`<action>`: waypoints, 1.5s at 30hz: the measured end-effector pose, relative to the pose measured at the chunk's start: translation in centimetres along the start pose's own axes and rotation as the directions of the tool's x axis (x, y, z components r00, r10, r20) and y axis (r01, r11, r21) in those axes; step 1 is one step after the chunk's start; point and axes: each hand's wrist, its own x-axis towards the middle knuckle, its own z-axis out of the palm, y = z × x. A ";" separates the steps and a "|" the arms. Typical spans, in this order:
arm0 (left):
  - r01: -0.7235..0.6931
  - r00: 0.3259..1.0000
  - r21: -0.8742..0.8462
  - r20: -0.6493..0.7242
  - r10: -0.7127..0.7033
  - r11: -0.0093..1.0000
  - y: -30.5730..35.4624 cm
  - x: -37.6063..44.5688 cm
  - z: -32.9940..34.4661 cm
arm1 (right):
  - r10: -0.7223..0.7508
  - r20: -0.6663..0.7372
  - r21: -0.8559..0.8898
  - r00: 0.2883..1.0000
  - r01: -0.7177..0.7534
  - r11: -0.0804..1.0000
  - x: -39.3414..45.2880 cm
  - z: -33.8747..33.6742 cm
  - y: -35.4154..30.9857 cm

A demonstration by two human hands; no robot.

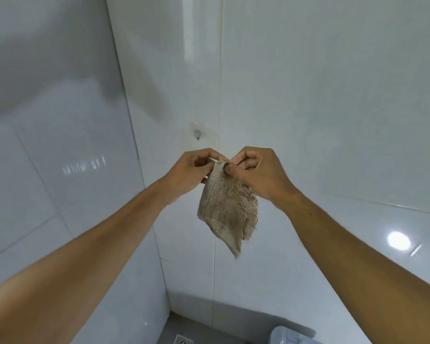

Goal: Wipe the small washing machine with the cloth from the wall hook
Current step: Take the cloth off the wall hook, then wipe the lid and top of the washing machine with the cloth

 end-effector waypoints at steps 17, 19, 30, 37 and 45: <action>0.158 0.961 -0.147 0.252 -0.117 0.976 7.4 -13.7 21.8 | 0.124 -0.082 0.077 0.989 -0.118 0.990 -22.2 -15.1 5.1; 0.148 0.949 -0.111 0.296 -0.109 0.983 8.2 -14.4 23.9 | 0.147 0.031 0.171 0.989 -0.150 0.974 -24.5 -17.1 6.2; 0.096 0.924 0.037 0.368 -0.103 0.995 6.8 -15.6 30.4 | 0.411 0.247 -0.008 0.877 -0.422 0.906 -32.8 -20.5 10.9; 0.368 0.843 -0.115 0.461 -0.279 0.923 -0.7 -16.9 33.2 | 0.519 0.189 0.243 0.833 -0.552 0.798 -36.1 -18.5 15.2; 0.546 0.743 -0.149 0.540 -0.395 0.824 -11.7 -19.9 37.4 | 0.676 0.161 0.423 0.719 -0.669 0.611 -39.6 -15.5 23.2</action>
